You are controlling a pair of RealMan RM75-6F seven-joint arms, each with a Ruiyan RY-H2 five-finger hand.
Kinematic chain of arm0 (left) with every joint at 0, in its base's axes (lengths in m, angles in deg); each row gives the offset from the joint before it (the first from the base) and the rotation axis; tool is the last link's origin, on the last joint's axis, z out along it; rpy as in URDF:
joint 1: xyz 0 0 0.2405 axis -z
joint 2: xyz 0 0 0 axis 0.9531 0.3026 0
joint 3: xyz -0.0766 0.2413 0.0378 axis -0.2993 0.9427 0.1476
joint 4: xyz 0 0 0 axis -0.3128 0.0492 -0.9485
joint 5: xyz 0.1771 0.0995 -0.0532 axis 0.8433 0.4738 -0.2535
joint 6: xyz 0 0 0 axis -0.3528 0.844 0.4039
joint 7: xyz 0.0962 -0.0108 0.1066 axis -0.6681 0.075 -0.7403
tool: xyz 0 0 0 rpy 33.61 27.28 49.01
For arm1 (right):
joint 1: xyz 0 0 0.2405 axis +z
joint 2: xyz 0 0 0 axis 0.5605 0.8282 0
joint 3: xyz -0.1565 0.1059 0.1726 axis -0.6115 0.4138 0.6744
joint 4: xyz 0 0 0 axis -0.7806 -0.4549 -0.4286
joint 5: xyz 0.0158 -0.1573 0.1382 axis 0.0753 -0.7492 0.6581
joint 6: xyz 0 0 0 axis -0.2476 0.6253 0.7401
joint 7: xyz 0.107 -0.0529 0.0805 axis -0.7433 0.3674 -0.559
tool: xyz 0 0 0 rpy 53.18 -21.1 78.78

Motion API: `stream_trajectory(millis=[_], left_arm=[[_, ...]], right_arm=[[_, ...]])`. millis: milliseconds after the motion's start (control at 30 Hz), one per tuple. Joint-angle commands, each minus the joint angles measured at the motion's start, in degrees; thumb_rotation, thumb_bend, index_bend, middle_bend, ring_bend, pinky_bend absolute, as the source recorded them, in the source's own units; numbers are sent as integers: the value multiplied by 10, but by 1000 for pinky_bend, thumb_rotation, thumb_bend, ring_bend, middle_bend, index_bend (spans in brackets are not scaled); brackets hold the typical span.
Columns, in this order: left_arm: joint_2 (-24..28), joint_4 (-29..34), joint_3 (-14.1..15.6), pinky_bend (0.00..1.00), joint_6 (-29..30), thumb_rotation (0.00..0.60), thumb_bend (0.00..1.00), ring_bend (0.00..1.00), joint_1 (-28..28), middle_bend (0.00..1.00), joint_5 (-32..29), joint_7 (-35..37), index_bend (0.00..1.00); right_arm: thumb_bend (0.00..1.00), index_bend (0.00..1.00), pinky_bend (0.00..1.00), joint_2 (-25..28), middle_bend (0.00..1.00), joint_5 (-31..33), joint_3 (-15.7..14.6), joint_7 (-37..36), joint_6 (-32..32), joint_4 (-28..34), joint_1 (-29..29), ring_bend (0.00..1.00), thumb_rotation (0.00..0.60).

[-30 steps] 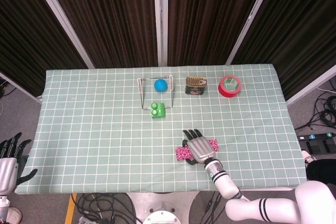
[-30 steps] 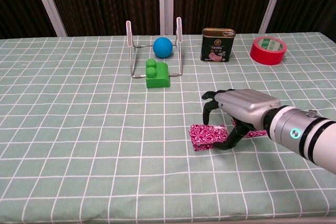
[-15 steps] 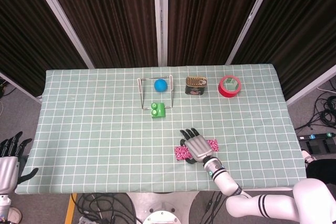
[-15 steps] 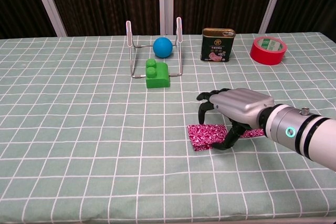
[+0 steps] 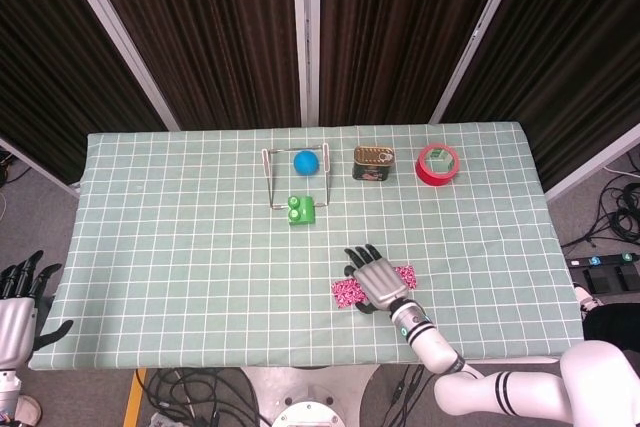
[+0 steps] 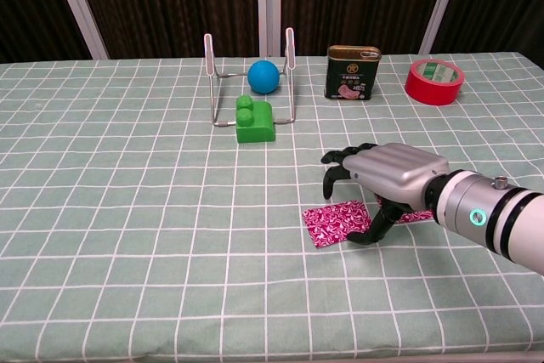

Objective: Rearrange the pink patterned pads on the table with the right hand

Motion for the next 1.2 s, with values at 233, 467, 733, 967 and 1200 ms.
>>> stream_trajectory(millis=[233,467,733,967,1200], left_arm=[[0,-1,0,128,1,600,37,115,-1,150,0,4,251],[-3,-6,2,128,4,600,37,116,-1,150,6,6,250],[-4,-14,5,128,9,600,37,116,-5,150,10,12,251],[-5,-19,5,127,8,600,38,115,-4,150,11,15,250],[-5,-15,3,127,5,600,37,116,-2,150,10,11,250]], right_arm=[[166,280,0,61,26,-10,2,-36,33,23,-31,0,501],[164,281,0,84,26,-8,-9,-67,27,12,-53,0,504],[154,281,0,66,26,-13,-14,-82,10,-26,-62,0,500],[147,281,0,52,26,-12,-8,-84,1,-50,-63,0,499],[148,282,0,47,26,-12,-6,-82,-7,-61,-64,0,494]])
